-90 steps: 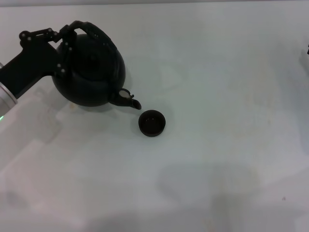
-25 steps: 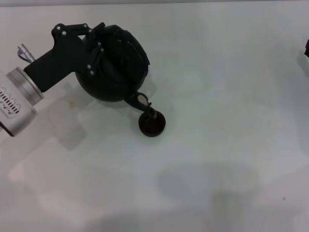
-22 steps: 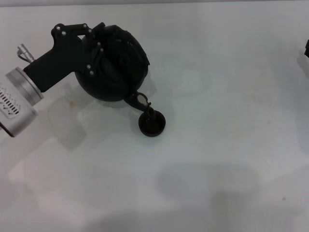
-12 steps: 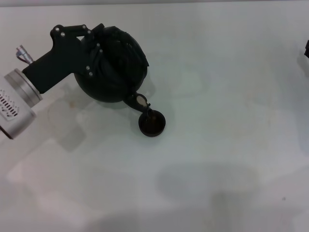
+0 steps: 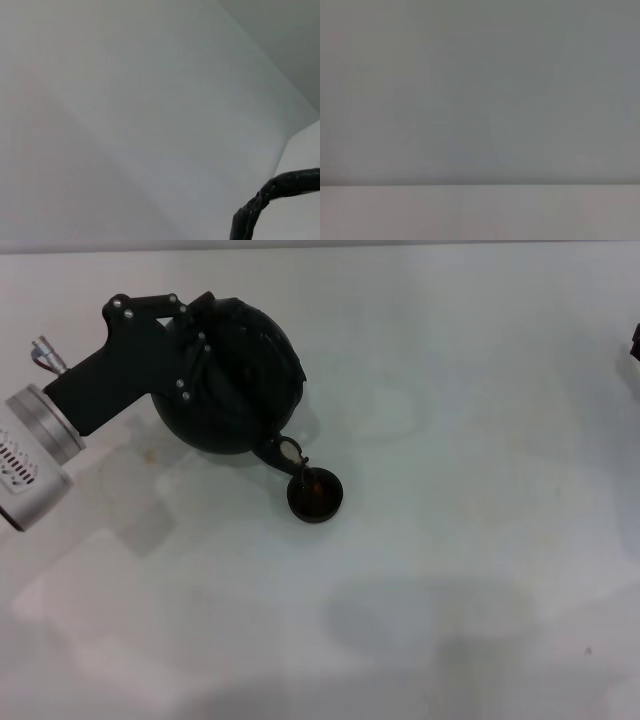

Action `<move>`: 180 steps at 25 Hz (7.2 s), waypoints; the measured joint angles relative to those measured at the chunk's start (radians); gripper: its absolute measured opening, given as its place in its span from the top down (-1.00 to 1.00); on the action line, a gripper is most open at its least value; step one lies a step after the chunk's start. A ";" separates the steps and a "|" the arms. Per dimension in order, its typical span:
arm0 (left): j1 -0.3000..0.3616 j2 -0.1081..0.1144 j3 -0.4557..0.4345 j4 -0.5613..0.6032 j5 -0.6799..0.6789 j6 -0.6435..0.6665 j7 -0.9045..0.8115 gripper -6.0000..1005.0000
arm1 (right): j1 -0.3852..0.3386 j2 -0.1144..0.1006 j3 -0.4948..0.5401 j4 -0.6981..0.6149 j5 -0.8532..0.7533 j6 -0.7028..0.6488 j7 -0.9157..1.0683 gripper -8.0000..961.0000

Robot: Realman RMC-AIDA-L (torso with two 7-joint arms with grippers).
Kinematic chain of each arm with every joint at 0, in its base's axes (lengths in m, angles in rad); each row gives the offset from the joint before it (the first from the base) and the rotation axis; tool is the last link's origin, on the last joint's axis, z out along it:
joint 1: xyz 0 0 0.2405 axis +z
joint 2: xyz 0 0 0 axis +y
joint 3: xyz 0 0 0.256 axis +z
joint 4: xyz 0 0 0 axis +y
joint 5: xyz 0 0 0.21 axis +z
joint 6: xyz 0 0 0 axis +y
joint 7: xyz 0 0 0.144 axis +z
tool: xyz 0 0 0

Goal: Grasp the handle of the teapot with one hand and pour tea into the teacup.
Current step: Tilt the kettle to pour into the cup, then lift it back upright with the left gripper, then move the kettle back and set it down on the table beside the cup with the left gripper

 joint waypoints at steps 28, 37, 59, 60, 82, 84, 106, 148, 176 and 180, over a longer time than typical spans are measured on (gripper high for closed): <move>0.000 0.000 0.012 0.023 0.002 0.000 0.000 0.79 | 0.000 0.000 0.000 -0.002 0.000 0.000 0.000 -0.76; 0.000 -0.001 0.012 0.030 0.002 -0.004 0.000 0.79 | 0.000 -0.001 0.000 -0.003 0.000 0.000 0.000 -0.76; 0.002 -0.004 0.019 0.019 -0.014 -0.002 0.000 0.79 | -0.002 -0.002 0.000 0.000 0.000 -0.001 0.000 -0.76; 0.002 -0.004 0.019 0.019 -0.014 -0.002 0.000 0.79 | -0.002 -0.002 0.000 0.000 0.000 -0.001 0.000 -0.76; -0.007 -0.006 0.018 -0.037 -0.030 0.000 -0.008 0.79 | -0.004 -0.003 0.000 0.000 0.000 -0.025 -0.004 -0.76; -0.007 -0.006 0.017 -0.042 -0.042 0.000 -0.008 0.79 | -0.004 -0.003 0.000 0.000 0.000 -0.025 -0.004 -0.76; 0.016 -0.007 0.015 -0.162 -0.212 0.072 -0.009 0.79 | -0.007 -0.005 0.000 0.000 0.000 -0.026 -0.004 -0.76; 0.151 -0.018 -0.244 -0.540 -0.408 0.123 -0.038 0.79 | -0.003 -0.005 0.046 -0.003 0.000 -0.027 -0.003 -0.76; 0.224 -0.015 -0.265 -0.589 -0.406 0.092 -0.040 0.79 | -0.005 -0.006 0.058 -0.009 0.000 -0.028 -0.010 -0.76; 0.223 -0.015 -0.266 -0.587 -0.406 0.070 -0.040 0.79 | -0.005 -0.006 0.069 -0.007 -0.002 -0.028 -0.010 -0.76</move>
